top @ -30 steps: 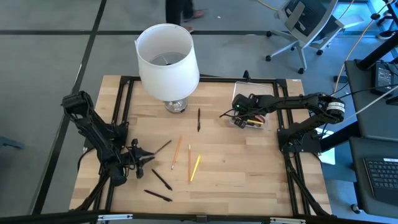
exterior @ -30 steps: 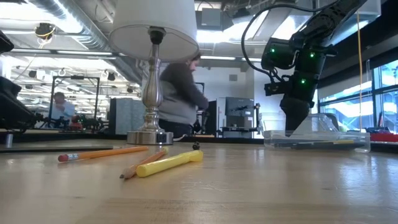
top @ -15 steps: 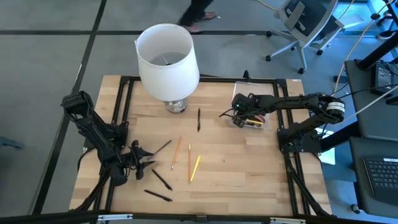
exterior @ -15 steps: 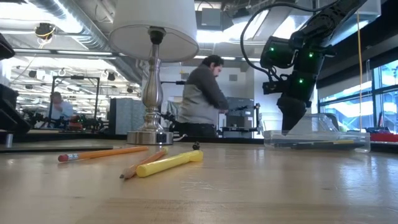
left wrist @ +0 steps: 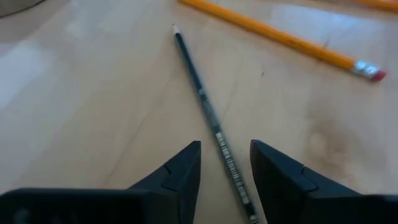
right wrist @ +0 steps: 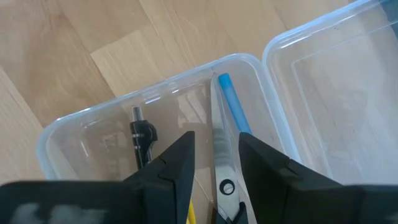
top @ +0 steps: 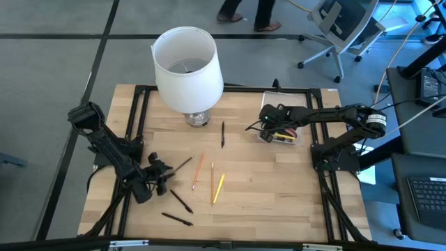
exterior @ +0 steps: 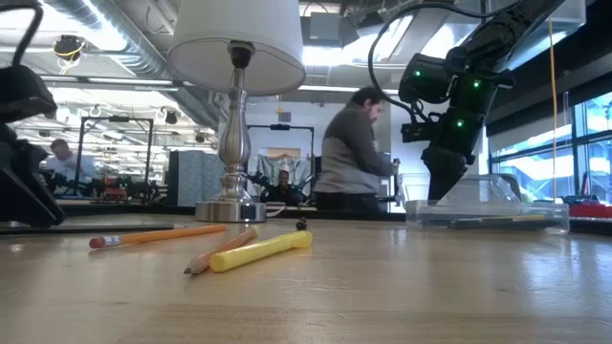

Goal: Pick & place school supplies into a supply box
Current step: Put the black pencil into the transparent supply box

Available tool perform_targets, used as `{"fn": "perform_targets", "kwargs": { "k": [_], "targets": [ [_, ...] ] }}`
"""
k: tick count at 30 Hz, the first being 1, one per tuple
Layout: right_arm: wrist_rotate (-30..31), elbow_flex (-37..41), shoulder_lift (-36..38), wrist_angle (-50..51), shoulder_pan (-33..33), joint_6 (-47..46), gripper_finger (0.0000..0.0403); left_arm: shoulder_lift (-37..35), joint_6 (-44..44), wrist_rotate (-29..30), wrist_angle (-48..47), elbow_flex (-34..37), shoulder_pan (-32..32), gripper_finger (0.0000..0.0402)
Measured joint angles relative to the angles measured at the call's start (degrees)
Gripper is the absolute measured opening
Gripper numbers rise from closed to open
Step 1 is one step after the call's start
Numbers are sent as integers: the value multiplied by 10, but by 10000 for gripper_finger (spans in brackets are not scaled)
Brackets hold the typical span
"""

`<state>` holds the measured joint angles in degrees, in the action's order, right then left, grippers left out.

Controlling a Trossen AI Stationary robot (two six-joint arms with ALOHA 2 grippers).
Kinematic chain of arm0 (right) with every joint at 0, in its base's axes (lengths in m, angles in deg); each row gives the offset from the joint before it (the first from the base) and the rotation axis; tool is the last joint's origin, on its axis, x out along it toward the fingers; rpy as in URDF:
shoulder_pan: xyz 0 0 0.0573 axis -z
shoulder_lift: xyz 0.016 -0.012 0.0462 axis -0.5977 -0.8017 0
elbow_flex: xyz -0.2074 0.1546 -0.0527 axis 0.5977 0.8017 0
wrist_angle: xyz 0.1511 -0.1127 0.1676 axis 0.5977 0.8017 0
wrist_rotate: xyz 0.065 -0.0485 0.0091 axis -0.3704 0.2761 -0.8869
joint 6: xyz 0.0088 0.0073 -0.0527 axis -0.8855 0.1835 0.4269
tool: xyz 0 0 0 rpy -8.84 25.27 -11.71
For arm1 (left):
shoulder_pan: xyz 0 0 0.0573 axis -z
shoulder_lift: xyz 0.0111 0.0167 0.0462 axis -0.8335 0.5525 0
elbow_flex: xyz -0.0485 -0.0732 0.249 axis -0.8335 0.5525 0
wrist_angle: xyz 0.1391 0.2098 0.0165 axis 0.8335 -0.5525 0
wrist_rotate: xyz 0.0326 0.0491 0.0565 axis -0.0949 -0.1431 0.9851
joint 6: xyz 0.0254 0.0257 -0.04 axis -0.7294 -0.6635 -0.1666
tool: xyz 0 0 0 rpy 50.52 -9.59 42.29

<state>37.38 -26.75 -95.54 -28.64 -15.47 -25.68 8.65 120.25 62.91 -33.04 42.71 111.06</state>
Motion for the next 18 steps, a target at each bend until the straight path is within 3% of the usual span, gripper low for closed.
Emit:
{"fn": "perform_targets", "kwargs": {
  "k": [6, 13, 18],
  "targets": [
    [0, 0, 0, 0, 0, 0, 129, -1, 6, -44, -11, -2, -21, 113],
    [0, 0, 0, 0, 0, 0, 129, 1, -59, -7, -28, 2, -23, 69],
    [0, 0, 0, 0, 0, 0, 129, 0, -89, 0, 15, 29, -39, 30]
  ]
}}
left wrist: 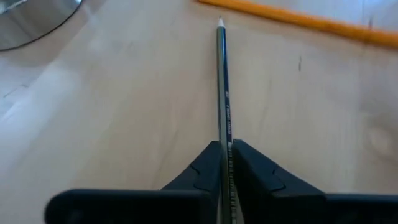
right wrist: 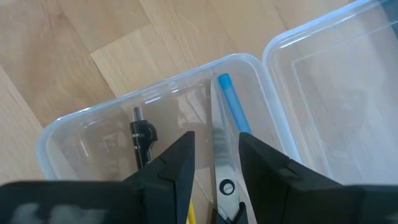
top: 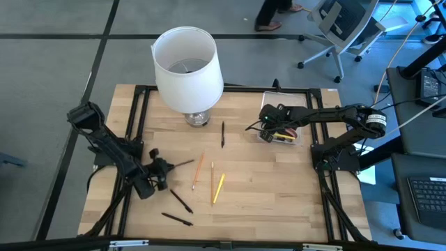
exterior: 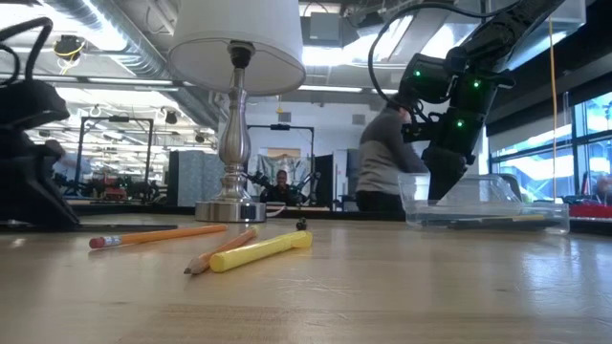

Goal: Pick & place school supplies into a supply box
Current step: Put the black pencil into the transparent supply box

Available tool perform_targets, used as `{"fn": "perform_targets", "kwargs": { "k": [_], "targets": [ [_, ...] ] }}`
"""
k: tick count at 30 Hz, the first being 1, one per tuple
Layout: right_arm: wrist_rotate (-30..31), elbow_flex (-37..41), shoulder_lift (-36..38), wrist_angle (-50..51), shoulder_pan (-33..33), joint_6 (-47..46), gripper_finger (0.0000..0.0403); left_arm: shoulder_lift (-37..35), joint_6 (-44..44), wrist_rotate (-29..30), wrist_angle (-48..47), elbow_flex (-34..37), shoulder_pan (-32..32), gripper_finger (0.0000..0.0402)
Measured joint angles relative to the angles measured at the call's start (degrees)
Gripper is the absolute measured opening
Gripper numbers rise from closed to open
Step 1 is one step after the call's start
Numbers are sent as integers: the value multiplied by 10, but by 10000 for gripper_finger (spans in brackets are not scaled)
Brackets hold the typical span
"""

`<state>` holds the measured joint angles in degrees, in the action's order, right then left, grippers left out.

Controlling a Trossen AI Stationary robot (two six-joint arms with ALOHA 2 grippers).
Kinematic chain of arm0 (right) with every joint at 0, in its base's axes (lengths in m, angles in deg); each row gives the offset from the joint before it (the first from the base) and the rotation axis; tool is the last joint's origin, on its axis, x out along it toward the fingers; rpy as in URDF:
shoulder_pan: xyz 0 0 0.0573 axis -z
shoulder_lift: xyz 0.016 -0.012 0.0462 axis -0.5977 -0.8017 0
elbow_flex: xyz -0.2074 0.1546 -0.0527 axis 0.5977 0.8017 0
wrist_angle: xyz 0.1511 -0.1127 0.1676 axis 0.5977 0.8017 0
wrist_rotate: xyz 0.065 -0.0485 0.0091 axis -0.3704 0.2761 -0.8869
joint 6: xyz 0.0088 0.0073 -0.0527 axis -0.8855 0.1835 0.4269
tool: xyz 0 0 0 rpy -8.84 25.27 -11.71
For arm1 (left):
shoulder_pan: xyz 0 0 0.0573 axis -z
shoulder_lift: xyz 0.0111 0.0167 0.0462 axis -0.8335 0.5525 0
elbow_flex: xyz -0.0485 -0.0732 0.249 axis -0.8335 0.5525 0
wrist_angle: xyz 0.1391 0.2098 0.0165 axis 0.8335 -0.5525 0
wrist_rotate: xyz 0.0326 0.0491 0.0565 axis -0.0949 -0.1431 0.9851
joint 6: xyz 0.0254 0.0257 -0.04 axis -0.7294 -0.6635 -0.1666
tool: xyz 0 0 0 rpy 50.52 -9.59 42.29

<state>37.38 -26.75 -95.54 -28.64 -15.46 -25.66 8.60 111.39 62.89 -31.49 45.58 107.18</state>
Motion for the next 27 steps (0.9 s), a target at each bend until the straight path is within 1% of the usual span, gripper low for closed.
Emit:
{"fn": "perform_targets", "kwargs": {
  "k": [4, 6, 9, 15, 20, 24, 27],
  "targets": [
    [0, 0, 0, 0, 0, 0, 129, 0, -1, 24, 114, 49, -12, 8],
    [0, 0, 0, 0, 0, 0, 129, 0, -14, 40, 171, 73, -17, 8],
    [0, 0, 0, 0, 0, 0, 129, 1, -40, 43, 211, 90, -27, 19],
    [0, 0, 0, 0, 0, 0, 129, 1, -45, 40, 214, 103, -45, 44],
    [0, 0, 0, 0, 0, 0, 129, 1, -45, 43, 213, 108, -50, 55],
    [0, 0, 0, 0, 0, 0, 129, 1, -45, 43, 211, 108, -50, 48],
    [0, 0, 0, 0, 0, 0, 129, 1, -46, 43, 209, 109, -50, 29]
  ]
}}
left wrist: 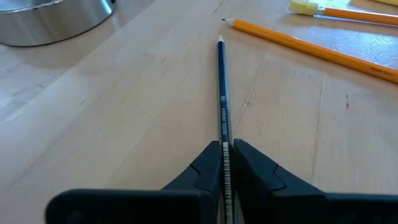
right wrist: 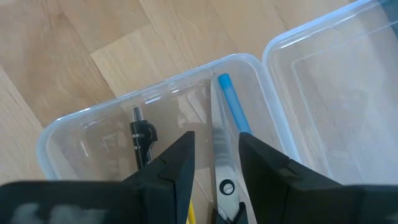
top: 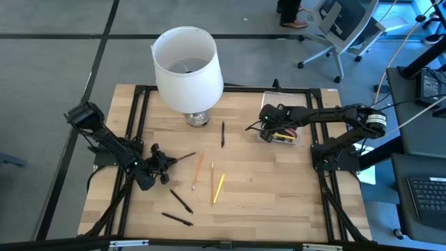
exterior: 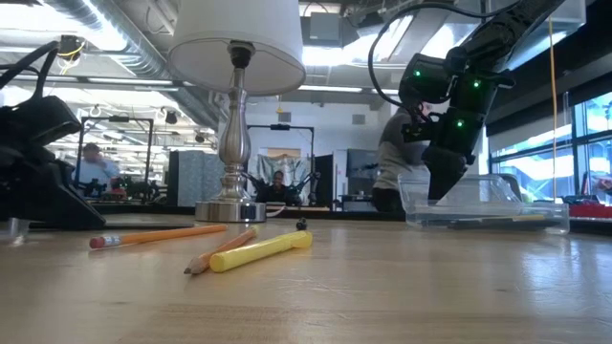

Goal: Pick & place school supplies into a supply box
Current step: Put the black pencil into the transparent supply box

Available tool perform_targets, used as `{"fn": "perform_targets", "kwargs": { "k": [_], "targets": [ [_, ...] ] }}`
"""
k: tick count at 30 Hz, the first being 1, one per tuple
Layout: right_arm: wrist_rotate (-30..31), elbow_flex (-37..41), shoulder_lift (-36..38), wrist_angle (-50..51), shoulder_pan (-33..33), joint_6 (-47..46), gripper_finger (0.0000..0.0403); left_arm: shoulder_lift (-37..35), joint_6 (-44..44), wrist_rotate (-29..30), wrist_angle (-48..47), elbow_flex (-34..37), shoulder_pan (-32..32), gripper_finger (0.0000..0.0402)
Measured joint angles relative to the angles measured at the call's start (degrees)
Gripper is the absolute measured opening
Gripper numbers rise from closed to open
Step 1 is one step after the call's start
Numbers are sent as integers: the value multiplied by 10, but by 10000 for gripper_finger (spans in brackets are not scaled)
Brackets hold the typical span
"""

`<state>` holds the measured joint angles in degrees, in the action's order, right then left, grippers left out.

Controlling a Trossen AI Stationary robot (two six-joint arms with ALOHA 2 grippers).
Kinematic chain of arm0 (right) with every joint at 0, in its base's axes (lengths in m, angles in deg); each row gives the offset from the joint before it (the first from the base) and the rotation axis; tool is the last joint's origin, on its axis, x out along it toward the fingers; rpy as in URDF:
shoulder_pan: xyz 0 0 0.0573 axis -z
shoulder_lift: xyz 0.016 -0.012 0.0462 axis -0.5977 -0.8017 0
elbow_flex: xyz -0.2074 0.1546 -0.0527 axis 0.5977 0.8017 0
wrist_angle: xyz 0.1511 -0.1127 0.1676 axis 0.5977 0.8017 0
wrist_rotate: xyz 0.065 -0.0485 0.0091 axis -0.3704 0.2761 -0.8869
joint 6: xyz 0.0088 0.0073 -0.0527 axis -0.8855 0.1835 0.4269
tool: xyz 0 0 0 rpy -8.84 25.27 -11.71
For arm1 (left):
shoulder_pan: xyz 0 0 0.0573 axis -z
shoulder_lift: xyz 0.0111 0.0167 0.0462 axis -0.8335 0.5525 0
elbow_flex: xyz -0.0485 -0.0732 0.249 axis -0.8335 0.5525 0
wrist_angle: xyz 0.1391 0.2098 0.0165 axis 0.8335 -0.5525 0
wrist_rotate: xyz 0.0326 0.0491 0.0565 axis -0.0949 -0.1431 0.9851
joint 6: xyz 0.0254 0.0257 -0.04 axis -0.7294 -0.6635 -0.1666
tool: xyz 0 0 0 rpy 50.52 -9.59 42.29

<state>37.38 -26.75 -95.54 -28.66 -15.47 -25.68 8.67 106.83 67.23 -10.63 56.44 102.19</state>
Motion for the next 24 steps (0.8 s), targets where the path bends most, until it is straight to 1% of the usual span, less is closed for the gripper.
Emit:
{"fn": "perform_targets", "kwargs": {
  "k": [3, 6, 10, 12, 13, 18, 22, 24],
  "targets": [
    [0, 0, 0, 0, 0, 0, 129, 0, -12, -1, -1, 0, 0, 10],
    [-3, 0, 0, -7, 0, -3, 129, 0, -14, 0, 0, 0, 0, 12],
    [-49, 0, 0, -24, -2, 3, 129, 1, -18, 7, 6, 1, 0, 13],
    [-60, 0, 1, -28, -2, 14, 129, 1, -33, 10, 18, 2, 0, 10],
    [-57, 0, 3, -28, -2, 16, 129, 1, -39, 13, 24, 2, 0, 9],
    [-6, -3, 14, -29, -2, 29, 129, 2, -55, 15, 51, 2, 0, 8],
    [-8, -25, 14, -30, -3, 48, 129, 2, -57, 15, 54, 0, 0, 9],
    [-31, -36, 14, -31, -7, 50, 129, 2, -60, 17, 55, -2, 0, 8]
  ]
}}
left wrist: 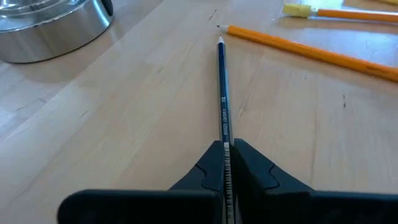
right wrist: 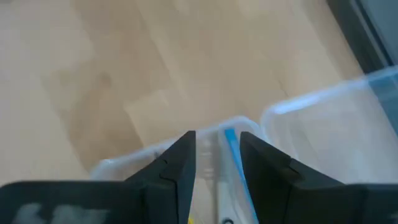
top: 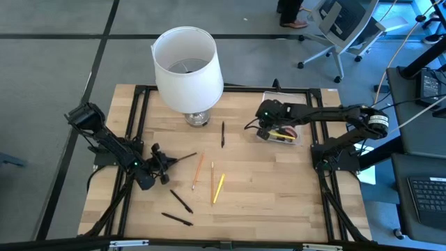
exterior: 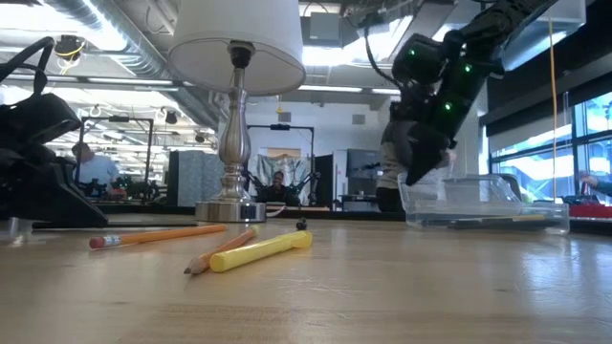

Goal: Pick & place school supplies into a supply box
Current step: Put the black pencil into the transparent supply box

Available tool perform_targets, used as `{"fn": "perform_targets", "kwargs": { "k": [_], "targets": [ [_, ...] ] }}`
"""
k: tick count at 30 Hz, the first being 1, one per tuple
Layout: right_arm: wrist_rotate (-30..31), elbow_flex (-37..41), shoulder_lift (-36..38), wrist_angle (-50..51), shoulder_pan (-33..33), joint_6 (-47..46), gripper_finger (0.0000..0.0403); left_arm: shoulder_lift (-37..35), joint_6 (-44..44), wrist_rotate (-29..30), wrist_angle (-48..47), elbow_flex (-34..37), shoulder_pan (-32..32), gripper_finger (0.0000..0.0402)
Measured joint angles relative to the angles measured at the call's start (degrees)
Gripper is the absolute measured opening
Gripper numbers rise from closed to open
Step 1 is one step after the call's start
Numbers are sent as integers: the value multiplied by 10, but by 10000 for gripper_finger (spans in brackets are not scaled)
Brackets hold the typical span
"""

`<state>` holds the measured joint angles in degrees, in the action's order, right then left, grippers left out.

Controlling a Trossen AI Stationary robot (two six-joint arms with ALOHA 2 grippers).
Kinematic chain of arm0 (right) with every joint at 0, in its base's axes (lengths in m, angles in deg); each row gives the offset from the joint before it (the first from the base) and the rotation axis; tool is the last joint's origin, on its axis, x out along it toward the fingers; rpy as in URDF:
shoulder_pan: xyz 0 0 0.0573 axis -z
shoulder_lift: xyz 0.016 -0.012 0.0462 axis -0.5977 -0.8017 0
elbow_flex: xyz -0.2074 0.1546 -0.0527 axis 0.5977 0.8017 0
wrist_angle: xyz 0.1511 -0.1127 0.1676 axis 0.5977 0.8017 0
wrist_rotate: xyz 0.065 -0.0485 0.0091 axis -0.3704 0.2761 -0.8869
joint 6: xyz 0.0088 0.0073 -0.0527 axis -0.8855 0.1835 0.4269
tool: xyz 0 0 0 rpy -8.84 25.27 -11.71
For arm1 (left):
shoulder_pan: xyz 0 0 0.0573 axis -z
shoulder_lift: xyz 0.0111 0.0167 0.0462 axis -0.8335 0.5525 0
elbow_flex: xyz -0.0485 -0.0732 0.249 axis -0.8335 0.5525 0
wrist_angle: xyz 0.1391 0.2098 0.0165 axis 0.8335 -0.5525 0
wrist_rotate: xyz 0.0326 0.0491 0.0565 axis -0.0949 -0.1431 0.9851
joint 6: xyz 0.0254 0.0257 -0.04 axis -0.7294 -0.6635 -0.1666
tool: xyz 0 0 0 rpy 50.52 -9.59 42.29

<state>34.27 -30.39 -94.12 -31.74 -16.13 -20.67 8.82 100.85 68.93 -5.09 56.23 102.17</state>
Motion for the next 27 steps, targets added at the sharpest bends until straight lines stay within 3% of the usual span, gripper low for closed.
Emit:
{"fn": "perform_targets", "kwargs": {
  "k": [7, 15, 20, 27],
  "targets": [
    [-144, -14, 0, -97, -37, 13, 129, 0, 0, 11, 7, -1, 0, 8],
    [-165, -14, 0, -221, -99, 69, 129, -1, -9, 22, 44, -1, 0, 9],
    [-165, -14, 0, -266, -129, 70, 129, -1, -100, 24, 142, -2, -2, 7],
    [-165, -14, 0, -304, -160, 72, 129, -1, -295, 29, 310, -2, -31, 8]
  ]
}}
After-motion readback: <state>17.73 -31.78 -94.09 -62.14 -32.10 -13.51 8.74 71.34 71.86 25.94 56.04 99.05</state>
